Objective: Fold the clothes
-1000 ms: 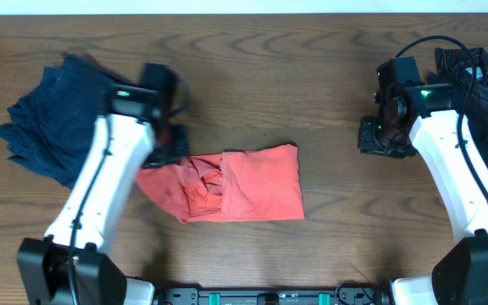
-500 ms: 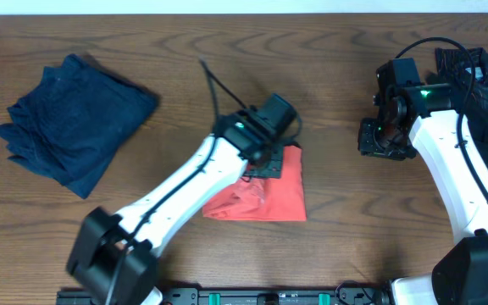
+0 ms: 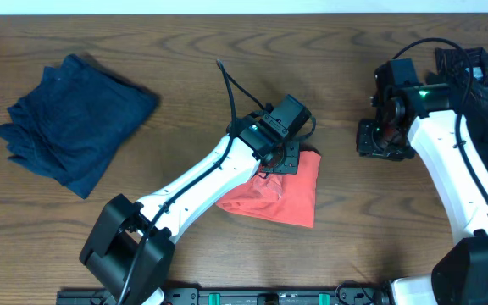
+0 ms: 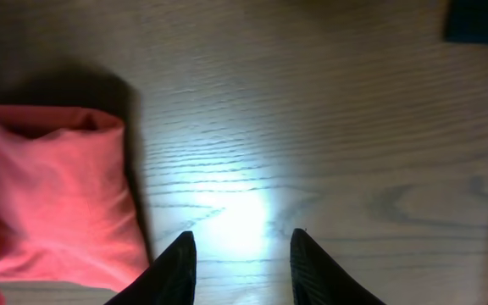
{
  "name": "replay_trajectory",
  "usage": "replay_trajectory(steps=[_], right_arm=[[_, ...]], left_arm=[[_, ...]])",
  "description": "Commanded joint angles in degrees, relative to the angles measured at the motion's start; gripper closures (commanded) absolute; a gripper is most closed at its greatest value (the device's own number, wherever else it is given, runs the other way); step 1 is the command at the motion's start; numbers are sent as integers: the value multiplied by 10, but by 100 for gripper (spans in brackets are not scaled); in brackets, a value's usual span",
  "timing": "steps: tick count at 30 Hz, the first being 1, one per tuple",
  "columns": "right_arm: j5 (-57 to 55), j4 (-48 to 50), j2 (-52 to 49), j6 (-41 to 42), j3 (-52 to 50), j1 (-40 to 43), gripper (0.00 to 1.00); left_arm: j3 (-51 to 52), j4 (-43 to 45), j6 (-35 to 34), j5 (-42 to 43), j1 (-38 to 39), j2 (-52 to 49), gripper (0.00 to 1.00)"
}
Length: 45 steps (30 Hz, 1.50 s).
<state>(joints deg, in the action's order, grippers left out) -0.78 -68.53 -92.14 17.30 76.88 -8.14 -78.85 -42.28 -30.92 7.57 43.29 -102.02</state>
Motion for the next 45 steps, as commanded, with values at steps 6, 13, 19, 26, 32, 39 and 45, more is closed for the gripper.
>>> replay_trajectory(steps=[6, 13, 19, 26, 32, 39, 45], right_arm=[[41, 56, -9, -6, -67, -36, 65], [44, 108, -9, 0, -120, -39, 65], [124, 146, -9, -77, -104, -39, 65], [434, 186, -9, -187, -102, -64, 65], [365, 182, -9, -186, -118, -139, 58], [255, 204, -20, -94, -192, -181, 57], [141, 229, -39, 14, -268, -172, 61]], left_arm=[[-5, 36, 23, 180, 20, -2, 73], [-6, -10, 177, 268, -9, 33, 71], [-6, -106, 167, 125, -122, 112, 70], [16, -99, 145, 79, -198, 113, 67], [33, -75, 141, 73, -204, 63, 64], [33, -76, 141, 74, -201, -30, 64], [34, -93, 141, 128, -188, -102, 65]])
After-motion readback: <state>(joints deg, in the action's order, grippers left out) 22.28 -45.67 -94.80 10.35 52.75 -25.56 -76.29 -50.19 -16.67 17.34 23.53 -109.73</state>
